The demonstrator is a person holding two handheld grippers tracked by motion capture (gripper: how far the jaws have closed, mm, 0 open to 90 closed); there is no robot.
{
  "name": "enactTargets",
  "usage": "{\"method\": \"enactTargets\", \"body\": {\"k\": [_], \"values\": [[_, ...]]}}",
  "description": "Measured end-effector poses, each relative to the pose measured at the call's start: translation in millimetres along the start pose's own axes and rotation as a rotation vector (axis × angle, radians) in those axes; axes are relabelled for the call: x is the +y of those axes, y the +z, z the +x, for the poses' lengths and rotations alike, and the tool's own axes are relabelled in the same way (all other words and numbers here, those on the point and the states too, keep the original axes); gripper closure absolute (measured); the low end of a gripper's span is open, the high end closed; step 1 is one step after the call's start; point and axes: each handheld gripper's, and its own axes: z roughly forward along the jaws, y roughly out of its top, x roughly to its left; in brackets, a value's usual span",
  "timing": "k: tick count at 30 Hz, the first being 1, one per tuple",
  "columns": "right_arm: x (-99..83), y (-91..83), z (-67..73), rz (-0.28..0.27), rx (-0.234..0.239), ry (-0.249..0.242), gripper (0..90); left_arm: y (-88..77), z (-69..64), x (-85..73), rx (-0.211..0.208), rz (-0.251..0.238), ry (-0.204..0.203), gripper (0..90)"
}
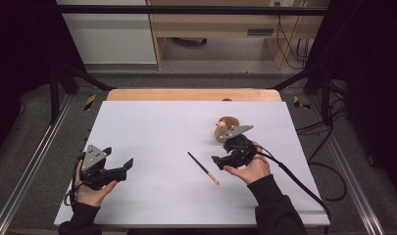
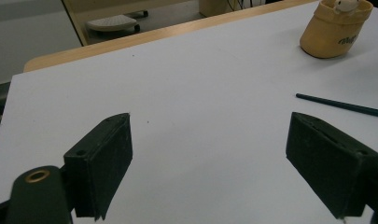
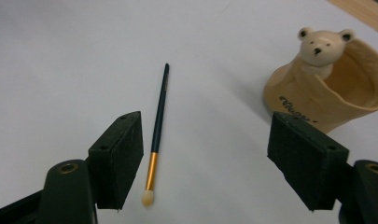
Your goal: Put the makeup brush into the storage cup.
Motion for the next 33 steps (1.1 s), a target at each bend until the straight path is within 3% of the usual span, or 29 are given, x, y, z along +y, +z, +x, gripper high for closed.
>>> {"method": "enactTargets", "body": {"k": [17, 28, 33], "values": [[14.6, 49.7, 17.4, 0.164, 0.045, -0.016, 41.6, 1.4, -0.2, -1.2, -0.001, 0.013, 0.011, 14.5], [8.7, 80.2, 22.1, 0.308, 0.077, -0.034, 49.9, 3.2, 0.6, -2.9, 0.003, 0.024, 0.013, 14.7], [6.3, 90.0, 23.4, 0.341, 0.090, -0.039, 54.8, 3.8, 0.3, -3.1, 0.004, 0.029, 0.018, 14.7]]}}
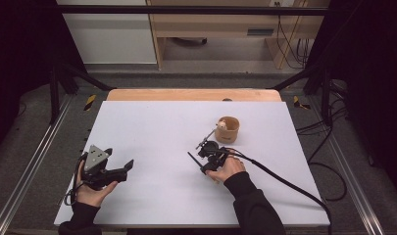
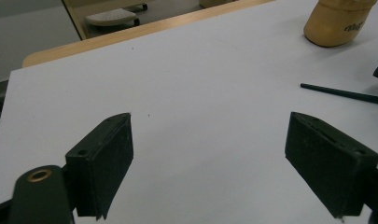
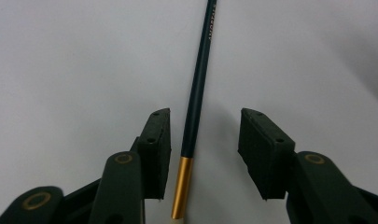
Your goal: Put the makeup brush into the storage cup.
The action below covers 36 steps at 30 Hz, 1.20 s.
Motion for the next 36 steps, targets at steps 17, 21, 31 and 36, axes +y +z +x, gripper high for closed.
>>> {"method": "enactTargets", "body": {"k": [17, 21, 31, 36], "values": [[5.0, 12.4, -1.2, 0.090, 0.029, 0.005, 73.9, -1.0, 1.0, 0.1, -0.001, -0.002, -0.002, 15.2], [4.6, 12.4, 2.5, 0.089, 0.019, 0.008, 77.8, -0.2, 0.5, -0.2, 0.000, 0.002, -0.001, 15.3], [3.9, 11.6, 5.8, 0.090, 0.019, 0.038, 83.3, -0.2, 0.9, -0.4, 0.001, 0.003, -0.001, 15.5], [3.2, 8.7, 5.8, 0.069, 0.017, 0.017, 83.4, -0.5, 1.5, -0.4, -0.002, 0.003, 0.001, 15.6]]}}
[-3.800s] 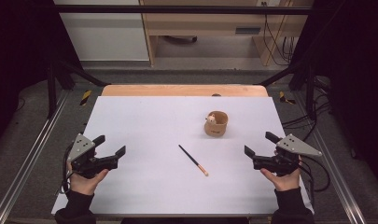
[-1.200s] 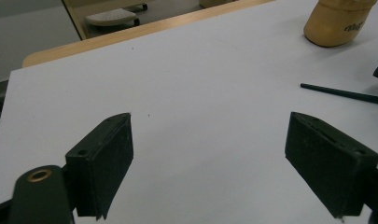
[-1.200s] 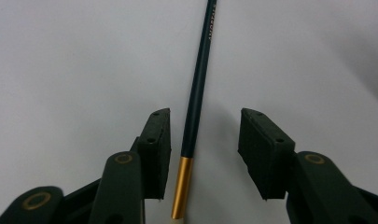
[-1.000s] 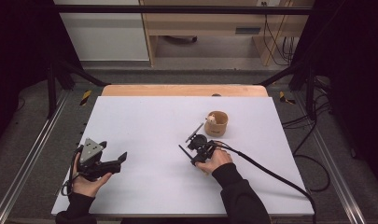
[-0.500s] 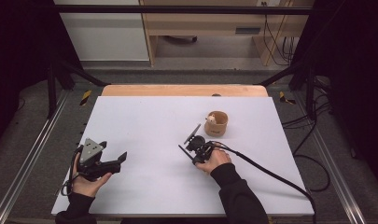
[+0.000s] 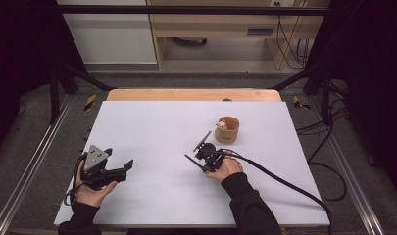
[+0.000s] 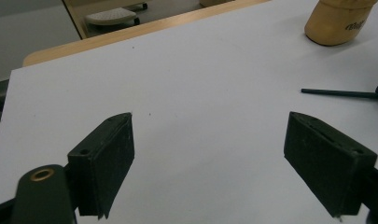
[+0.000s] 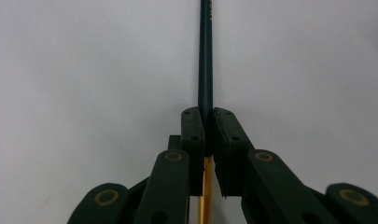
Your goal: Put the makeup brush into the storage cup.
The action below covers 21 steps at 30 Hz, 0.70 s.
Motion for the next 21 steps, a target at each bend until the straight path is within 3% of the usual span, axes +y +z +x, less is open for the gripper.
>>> {"method": "enactTargets", "body": {"k": [2, 7, 10, 15, 21], "values": [[-0.6, -6.5, -2.1, -0.038, -0.008, -0.033, 83.5, 0.0, 0.0, 0.1, -0.001, -0.001, 0.001, 15.7], [-4.0, -38.2, -4.8, -0.103, -0.043, -0.062, 83.5, 0.2, -3.3, 2.2, -0.003, 0.001, 0.019, 15.9], [-7.8, -54.2, -7.7, -0.104, -0.054, -0.068, 83.7, 1.1, -6.4, 3.1, -0.006, 0.003, 0.032, 16.1], [-10.0, -55.7, -8.7, -0.075, -0.065, -0.081, 83.7, 2.9, -10.6, 3.4, -0.007, 0.014, 0.054, 16.1], [-10.3, -58.3, -7.1, -0.119, -0.040, -0.102, 83.7, 1.0, -13.5, 6.8, -0.023, 0.007, 0.078, 16.2]]}}
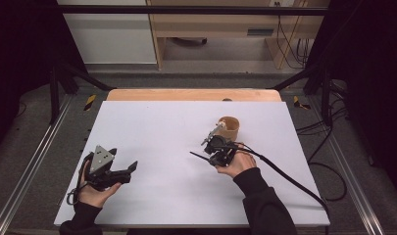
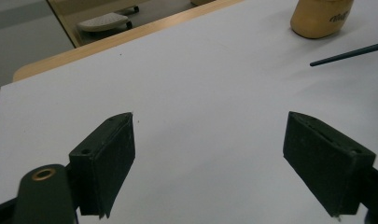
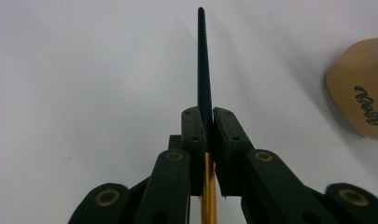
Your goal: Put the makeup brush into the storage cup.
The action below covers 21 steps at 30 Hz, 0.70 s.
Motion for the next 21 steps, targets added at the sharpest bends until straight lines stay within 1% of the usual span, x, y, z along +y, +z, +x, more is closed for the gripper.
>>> {"method": "enactTargets", "body": {"k": [1, 2, 4, 5, 6, 9, 10, 12, 14, 15, 16, 17, 21], "values": [[-0.6, -2.9, 0.4, -0.008, 0.007, -0.001, 83.7, 0.0, -1.1, 1.0, -0.005, -0.002, 0.007, 16.2], [-1.0, -5.3, 0.6, -0.019, 0.013, -0.005, 83.7, 0.1, -3.3, 3.2, -0.017, 0.001, 0.024, 16.3], [-2.6, -14.6, 0.6, -0.049, 0.025, -0.023, 83.7, 1.0, -8.4, 7.7, -0.036, 0.012, 0.070, 16.7], [-3.1, -17.6, 0.6, -0.056, 0.031, -0.027, 83.7, 2.0, -13.0, 11.5, -0.049, 0.020, 0.103, 16.7], [-4.0, -22.6, 0.7, -0.067, 0.036, -0.037, 83.7, 2.9, -16.3, 13.9, -0.056, 0.021, 0.122, 16.7], [-5.9, -32.2, 0.6, -0.083, 0.045, -0.051, 83.7, 6.3, -30.0, 24.7, -0.079, 0.043, 0.225, 16.7], [-6.5, -35.1, 0.7, -0.084, 0.045, -0.057, 83.7, 7.7, -35.0, 28.6, -0.079, 0.045, 0.253, 16.7], [-7.7, -40.1, 1.0, -0.088, 0.055, -0.060, 83.7, 9.3, -43.8, 37.8, -0.092, 0.055, 0.304, 16.7], [-8.4, -44.2, 1.2, -0.098, 0.072, -0.066, 83.7, 10.7, -51.5, 46.2, -0.109, 0.057, 0.345, 16.7], [-8.9, -47.3, 1.5, -0.114, 0.091, -0.076, 83.7, 11.7, -56.9, 51.9, -0.114, 0.059, 0.380, 16.7], [-8.9, -47.3, 1.5, -0.114, 0.091, -0.076, 83.7, 12.4, -59.8, 55.1, -0.117, 0.062, 0.399, 16.7], [-9.0, -48.5, 2.0, -0.118, 0.097, -0.073, 83.7, 13.5, -64.4, 59.9, -0.120, 0.065, 0.429, 16.7], [-9.6, -54.2, 3.3, -0.141, 0.120, -0.079, 83.6, 16.7, -77.1, 71.7, -0.137, 0.059, 0.494, 17.2]]}}
